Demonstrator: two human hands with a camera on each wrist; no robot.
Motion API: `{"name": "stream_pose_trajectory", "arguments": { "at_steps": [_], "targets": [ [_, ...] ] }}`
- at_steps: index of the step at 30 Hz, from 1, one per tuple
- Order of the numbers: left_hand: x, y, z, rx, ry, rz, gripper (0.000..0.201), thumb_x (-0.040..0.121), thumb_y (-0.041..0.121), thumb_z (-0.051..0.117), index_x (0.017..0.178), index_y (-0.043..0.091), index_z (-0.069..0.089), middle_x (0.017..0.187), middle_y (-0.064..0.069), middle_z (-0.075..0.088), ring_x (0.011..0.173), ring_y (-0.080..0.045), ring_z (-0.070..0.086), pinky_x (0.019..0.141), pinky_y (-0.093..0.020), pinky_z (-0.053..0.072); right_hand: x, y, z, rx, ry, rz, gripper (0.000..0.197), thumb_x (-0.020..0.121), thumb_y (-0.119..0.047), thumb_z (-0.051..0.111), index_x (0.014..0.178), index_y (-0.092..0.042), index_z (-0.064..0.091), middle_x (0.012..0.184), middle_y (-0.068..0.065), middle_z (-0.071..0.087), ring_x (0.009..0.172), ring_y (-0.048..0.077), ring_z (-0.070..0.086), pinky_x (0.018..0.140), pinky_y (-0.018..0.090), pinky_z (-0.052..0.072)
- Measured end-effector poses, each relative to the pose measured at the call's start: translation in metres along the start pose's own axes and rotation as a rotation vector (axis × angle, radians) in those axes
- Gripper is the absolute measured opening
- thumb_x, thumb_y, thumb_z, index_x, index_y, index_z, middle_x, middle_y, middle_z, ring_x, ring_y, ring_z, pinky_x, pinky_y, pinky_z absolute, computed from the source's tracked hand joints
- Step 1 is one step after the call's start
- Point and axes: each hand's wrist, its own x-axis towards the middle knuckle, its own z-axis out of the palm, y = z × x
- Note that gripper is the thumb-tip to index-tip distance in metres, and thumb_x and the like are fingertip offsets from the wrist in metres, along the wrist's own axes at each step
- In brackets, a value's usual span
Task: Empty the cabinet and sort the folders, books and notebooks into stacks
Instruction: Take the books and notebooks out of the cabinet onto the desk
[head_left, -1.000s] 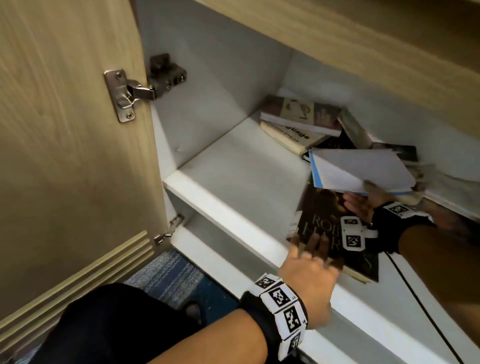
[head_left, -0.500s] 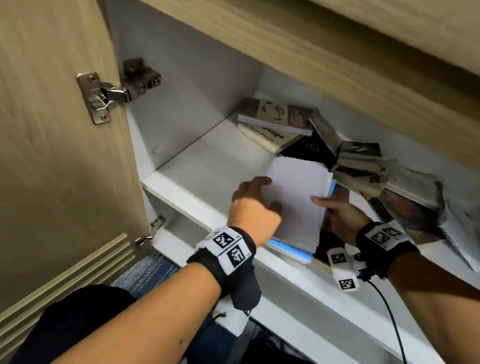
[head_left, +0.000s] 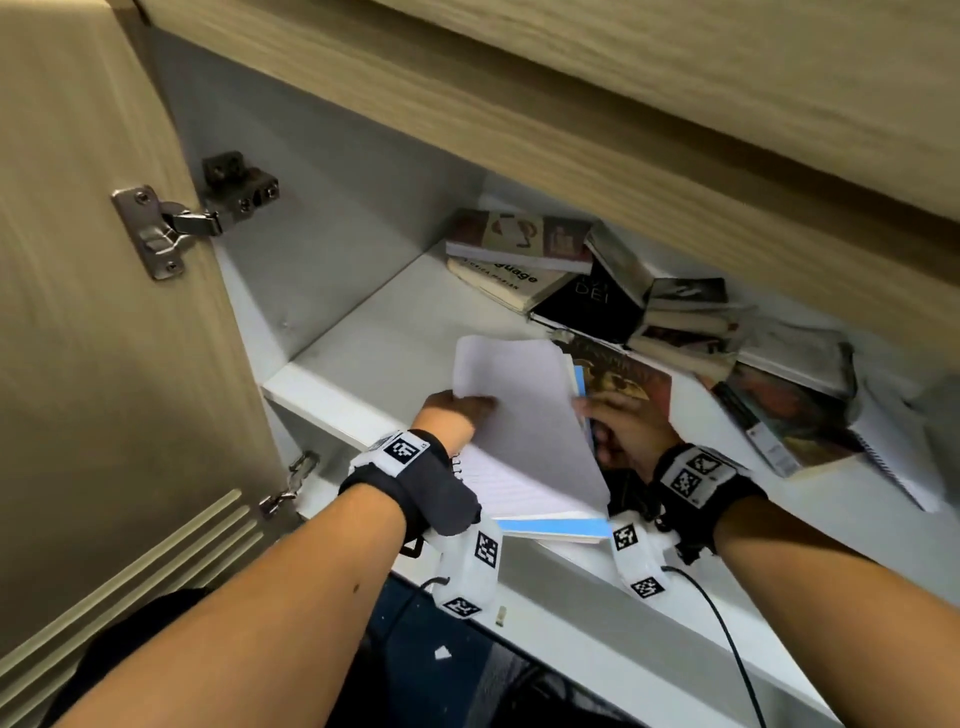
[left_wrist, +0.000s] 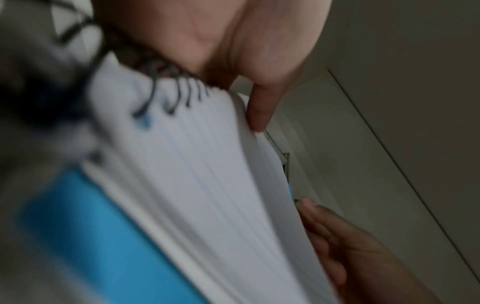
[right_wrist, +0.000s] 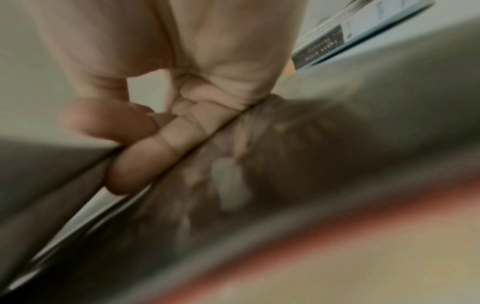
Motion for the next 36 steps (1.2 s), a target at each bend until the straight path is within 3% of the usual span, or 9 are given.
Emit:
{"name": "stream_pose_trajectory", "arguments": {
  "at_steps": [4, 7, 9, 11, 14, 18, 24, 27, 36],
  "targets": [
    [0.005, -0.01, -0.001, -0.089, 0.011, 0.0, 0.072, 0.05, 0.043, 0.066, 0.113, 0.009, 0.064, 0.116, -0.019, 0.067, 0.105, -0.033, 0.063, 0.099, -0.052, 0.047, -0.003, 0.014, -0.01, 0.129, 0.403, -0.094, 0.005, 0.091, -0.019, 0.063, 0.088, -0.017, 0.068, 0.068, 0.005, 0.059, 0.044, 0.012, 0.055, 0.049, 0.031, 0.057],
    [-0.008, -0.002, -0.007, -0.091, -0.001, 0.0, 0.05, 0.082, 0.027, 0.062, 0.126, 0.002, 0.058, 0.129, -0.022, 0.059, 0.098, -0.021, 0.053, 0.102, -0.042, 0.044, 0.005, 0.024, -0.033, -0.046, 0.669, -0.087, 0.015, 0.079, -0.037, 0.069, 0.088, -0.026, 0.065, 0.091, 0.005, 0.07, 0.078, 0.023, 0.067, 0.083, 0.036, 0.055],
    [-0.008, -0.002, -0.007, -0.126, 0.004, 0.006, 0.05, 0.082, 0.026, 0.062, 0.126, 0.001, 0.058, 0.131, -0.021, 0.058, 0.097, -0.02, 0.051, 0.103, -0.042, 0.044, 0.017, 0.031, -0.049, -0.06, 0.608, 0.048, 0.043, 0.067, -0.041, 0.066, 0.105, -0.022, 0.062, 0.109, 0.012, 0.068, 0.1, 0.03, 0.064, 0.092, 0.037, 0.049],
    [0.003, -0.009, -0.005, -0.171, 0.008, -0.001, 0.068, 0.06, 0.039, 0.067, 0.121, 0.008, 0.061, 0.126, -0.02, 0.062, 0.102, -0.024, 0.059, 0.103, -0.05, 0.045, 0.023, 0.032, -0.055, -0.16, 0.465, 0.172, 0.054, 0.071, -0.037, 0.066, 0.116, -0.008, 0.062, 0.118, 0.014, 0.064, 0.107, 0.031, 0.061, 0.085, 0.032, 0.046],
    [0.02, -0.024, 0.0, -0.261, -0.048, -0.07, 0.069, 0.054, 0.037, 0.07, 0.118, 0.011, 0.061, 0.12, -0.02, 0.064, 0.11, -0.038, 0.061, 0.1, -0.058, 0.045, 0.023, 0.023, -0.052, -0.155, 0.393, 0.207, 0.035, 0.077, -0.033, 0.067, 0.099, -0.006, 0.067, 0.103, 0.011, 0.067, 0.092, 0.031, 0.064, 0.083, 0.04, 0.054],
    [-0.001, -0.009, 0.001, -0.302, -0.115, -0.084, 0.054, 0.075, 0.019, 0.07, 0.125, 0.003, 0.057, 0.125, -0.025, 0.061, 0.114, -0.043, 0.059, 0.101, -0.059, 0.044, 0.017, 0.012, -0.052, 0.042, 0.356, 0.325, 0.052, 0.044, -0.033, 0.07, 0.09, -0.009, 0.068, 0.082, 0.012, 0.065, 0.078, 0.033, 0.061, 0.077, 0.042, 0.053],
    [0.002, -0.015, -0.004, -0.414, -0.153, -0.157, 0.03, 0.092, 0.012, 0.057, 0.121, 0.005, 0.058, 0.105, -0.019, 0.065, 0.084, -0.03, 0.063, 0.086, -0.048, 0.052, 0.009, 0.004, -0.041, 0.202, 0.268, 0.359, 0.044, 0.066, -0.036, 0.074, 0.102, -0.012, 0.068, 0.094, 0.011, 0.071, 0.083, 0.03, 0.067, 0.077, 0.039, 0.055],
    [0.007, -0.017, -0.006, -0.407, -0.129, -0.185, 0.033, 0.091, 0.014, 0.058, 0.122, 0.002, 0.059, 0.114, -0.022, 0.066, 0.098, -0.037, 0.065, 0.09, -0.052, 0.051, 0.01, -0.007, -0.03, 0.223, 0.184, 0.322, 0.04, 0.082, -0.045, 0.068, 0.106, -0.013, 0.068, 0.088, 0.013, 0.074, 0.072, 0.026, 0.07, 0.062, 0.031, 0.054],
    [-0.004, -0.022, -0.003, -0.408, -0.12, -0.192, 0.036, 0.089, 0.011, 0.059, 0.124, 0.004, 0.058, 0.118, -0.022, 0.065, 0.102, -0.037, 0.064, 0.091, -0.052, 0.051, -0.031, -0.018, -0.031, 0.225, 0.016, 0.292, 0.034, 0.09, -0.028, 0.062, 0.12, -0.012, 0.062, 0.096, 0.01, 0.073, 0.071, 0.023, 0.071, 0.065, 0.031, 0.056]
  ]
}}
